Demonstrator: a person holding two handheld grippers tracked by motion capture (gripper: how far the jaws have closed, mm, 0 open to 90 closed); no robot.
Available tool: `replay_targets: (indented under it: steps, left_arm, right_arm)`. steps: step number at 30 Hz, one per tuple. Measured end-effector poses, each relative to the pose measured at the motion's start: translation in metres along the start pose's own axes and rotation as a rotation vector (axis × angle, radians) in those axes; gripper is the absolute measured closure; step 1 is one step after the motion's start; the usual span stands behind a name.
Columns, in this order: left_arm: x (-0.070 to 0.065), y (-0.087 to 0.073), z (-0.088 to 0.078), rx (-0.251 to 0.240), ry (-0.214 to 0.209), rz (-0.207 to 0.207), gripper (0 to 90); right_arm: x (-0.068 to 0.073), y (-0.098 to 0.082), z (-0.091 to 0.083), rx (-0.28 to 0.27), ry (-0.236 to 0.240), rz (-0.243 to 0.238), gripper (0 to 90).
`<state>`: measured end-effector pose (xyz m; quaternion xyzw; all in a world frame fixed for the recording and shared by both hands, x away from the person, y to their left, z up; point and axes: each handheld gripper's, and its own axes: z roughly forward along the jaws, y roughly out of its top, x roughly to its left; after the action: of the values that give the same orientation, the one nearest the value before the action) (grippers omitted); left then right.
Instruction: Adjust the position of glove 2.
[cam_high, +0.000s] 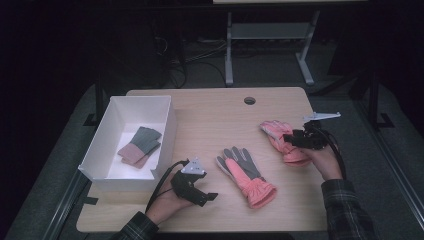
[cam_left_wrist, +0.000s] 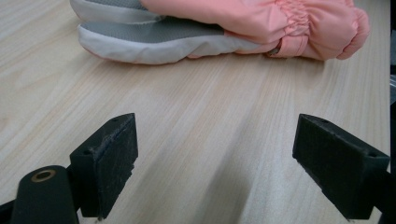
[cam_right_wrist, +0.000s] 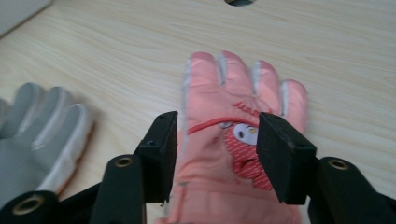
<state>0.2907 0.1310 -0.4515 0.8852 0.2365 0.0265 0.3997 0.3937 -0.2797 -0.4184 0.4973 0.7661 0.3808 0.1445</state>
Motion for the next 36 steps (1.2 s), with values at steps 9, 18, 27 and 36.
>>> replay_targets:
  steps: [9,18,27,36]
  left_arm:
    - [-0.001,0.0,0.002,0.012,-0.001,0.006,14.4]
    - [-0.002,0.0,0.003,0.036,-0.005,0.011,14.5]
    - [-0.003,0.001,0.004,0.038,0.0,0.01,14.8]
    - [0.0,0.001,0.003,0.032,0.013,-0.002,14.9]
  right_arm:
    - [-0.008,-0.005,0.022,0.068,0.029,0.038,44.1]
    - [-0.003,-0.012,0.037,0.142,-0.013,-0.006,48.2]
    - [-0.003,-0.013,0.038,0.149,-0.025,-0.041,74.5]
    - [-0.011,-0.012,0.029,0.106,0.009,-0.007,84.6]
